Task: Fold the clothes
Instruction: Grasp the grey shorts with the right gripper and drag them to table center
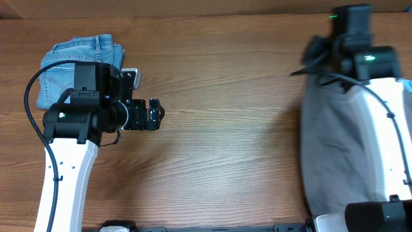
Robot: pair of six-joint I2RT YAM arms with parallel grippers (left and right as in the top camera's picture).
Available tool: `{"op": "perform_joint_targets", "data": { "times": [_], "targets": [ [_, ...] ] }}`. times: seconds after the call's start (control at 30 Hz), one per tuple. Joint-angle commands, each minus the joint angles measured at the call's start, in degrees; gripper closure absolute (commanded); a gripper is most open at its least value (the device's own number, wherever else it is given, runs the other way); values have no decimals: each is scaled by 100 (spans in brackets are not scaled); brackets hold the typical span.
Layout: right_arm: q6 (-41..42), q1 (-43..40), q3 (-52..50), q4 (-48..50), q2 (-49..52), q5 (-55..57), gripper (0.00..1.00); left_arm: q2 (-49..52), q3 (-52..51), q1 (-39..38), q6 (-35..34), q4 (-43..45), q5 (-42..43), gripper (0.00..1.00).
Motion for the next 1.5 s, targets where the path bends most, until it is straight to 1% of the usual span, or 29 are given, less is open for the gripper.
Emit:
{"op": "perform_joint_targets", "data": {
  "times": [0.0, 0.03, 0.07, 0.1, 0.13, 0.17, 0.2, 0.3, 0.4, 0.5, 0.6, 0.63, 0.67, 0.73, 0.77, 0.8, 0.83, 0.87, 0.93, 1.0, 1.1, 1.17, 1.23, 1.33, 1.47],
  "targets": [
    [-76, 933, 114, 122, -26, -308, 96, 13, 306, -28, -76, -46, 101, 0],
    [-76, 1196, 114, 162, -24, -306, 96, 13, 380, -26, -74, -81, 98, 0],
    [-72, 1475, 114, 208, -24, -273, 86, 13, 481, -22, -74, -111, 96, 0],
    [-66, 1694, 114, 256, -24, -210, 65, 13, 570, -20, -74, -122, 96, 0],
    [-13, 1880, 114, 291, -24, -50, 33, 13, 662, -20, -72, -122, 96, 0],
    [59, 2026, 114, 308, -24, 155, 22, 13, 752, -20, -72, -118, 96, 0],
    [166, 2138, 116, 310, -31, 374, 18, 13, 846, -20, -70, -116, 96, 0],
    [293, 2238, 116, 282, -92, 756, 17, 13, 1021, -20, -72, -87, 105, 0],
    [474, 2114, 116, 216, -247, 931, 16, 15, 1038, -39, -70, 13, 199, 0],
    [662, 1867, 116, 188, -503, 949, 18, 61, 1036, -146, 247, 120, 612, 0],
    [699, 1606, 116, 247, -881, 946, 18, 240, 1036, -463, 404, 297, 750, 4],
    [704, 1530, 116, 280, -1025, 946, 17, 334, 1036, -605, 415, 361, 739, 7],
    [704, 1469, 116, 313, -1176, 949, 17, 450, 1036, -748, 446, 428, 741, 14],
    [739, 1346, 116, 369, -1517, 946, 16, 741, 1036, -1051, 444, 603, 723, 20],
    [750, 1296, 116, 376, -1681, 946, 16, 940, 1036, -1239, 444, 741, 723, 21],
    [748, 1255, 116, 376, -1829, 949, 16, 1132, 1036, -1403, 444, 883, 723, 20],
    [748, 1215, 116, 372, -1980, 946, 15, 1333, 1036, -1563, 442, 1043, 726, 17],
    [750, 1178, 116, 365, -2122, 946, 15, 1552, 1036, -1720, 442, 1207, 726, 11],
    [767, 1130, 116, 326, -2389, 949, 13, 1989, 1038, -2017, 442, 1539, 721, 6],
    [767, 1132, 116, 269, -2586, 949, 12, 2468, 1038, -2273, 444, 1884, 691, 5],
    [765, 1132, 116, 98, -2787, 953, 10, 3152, 1038, -2542, 442, 2267, 522, 6],
    [763, 1132, 116, -39, -2846, 953, 4, 3593, 1038, -2667, 439, 2446, 323, 7],
    [763, 1132, 116, -201, -2874, 955, 4, 3926, 1038, -2736, 413, 2599, 240, 7],
    [763, 1132, 116, -426, -2874, 953, 3, 4282, 1038, -2776, 422, 2793, 243, 4],
    [763, 1132, 114, -601, -2870, 1058, 3, 4540, 1038, -2774, 420, 2889, 87, 4]
  ]
}}
